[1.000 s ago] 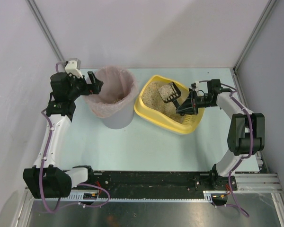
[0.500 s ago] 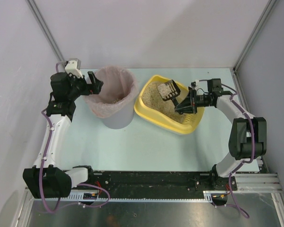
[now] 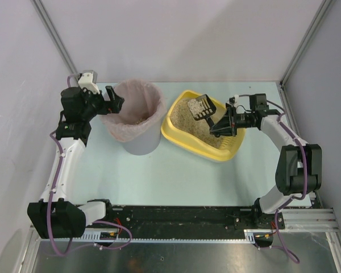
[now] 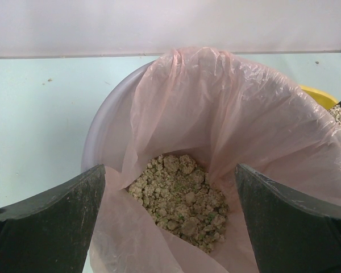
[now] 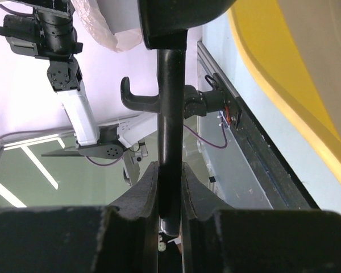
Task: Clean the litter box
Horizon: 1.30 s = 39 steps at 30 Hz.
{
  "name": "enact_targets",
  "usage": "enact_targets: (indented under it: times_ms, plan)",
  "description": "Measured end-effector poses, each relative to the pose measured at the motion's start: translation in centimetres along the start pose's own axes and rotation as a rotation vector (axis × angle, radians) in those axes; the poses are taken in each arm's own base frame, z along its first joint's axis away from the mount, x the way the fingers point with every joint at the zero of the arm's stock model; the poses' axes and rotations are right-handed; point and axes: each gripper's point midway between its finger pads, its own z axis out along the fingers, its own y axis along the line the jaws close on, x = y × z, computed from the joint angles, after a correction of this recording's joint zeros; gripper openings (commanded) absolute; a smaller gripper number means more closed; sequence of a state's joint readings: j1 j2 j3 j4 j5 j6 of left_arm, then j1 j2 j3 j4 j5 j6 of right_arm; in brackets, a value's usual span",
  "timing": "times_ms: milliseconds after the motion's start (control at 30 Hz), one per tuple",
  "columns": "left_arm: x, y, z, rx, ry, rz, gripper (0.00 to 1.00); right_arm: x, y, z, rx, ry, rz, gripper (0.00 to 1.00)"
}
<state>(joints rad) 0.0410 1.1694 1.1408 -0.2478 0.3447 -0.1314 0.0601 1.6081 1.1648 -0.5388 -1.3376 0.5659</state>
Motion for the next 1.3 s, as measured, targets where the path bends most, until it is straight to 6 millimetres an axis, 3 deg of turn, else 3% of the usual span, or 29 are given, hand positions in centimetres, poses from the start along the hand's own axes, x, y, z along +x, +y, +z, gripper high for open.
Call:
enact_targets:
  times_ms: [633, 1300]
  plan:
    - [0.0, -0.2, 0.0, 0.004, 0.001, 0.002, 1.00, 1.2, -0.9, -0.8, -0.004, -0.010, 0.051, 0.00]
    - [0.0, 0.1, 0.1, -0.014, -0.001, 0.006, 1.00, 0.6, -1.3, -1.2, -0.002, -0.049, 0.054, 0.00]
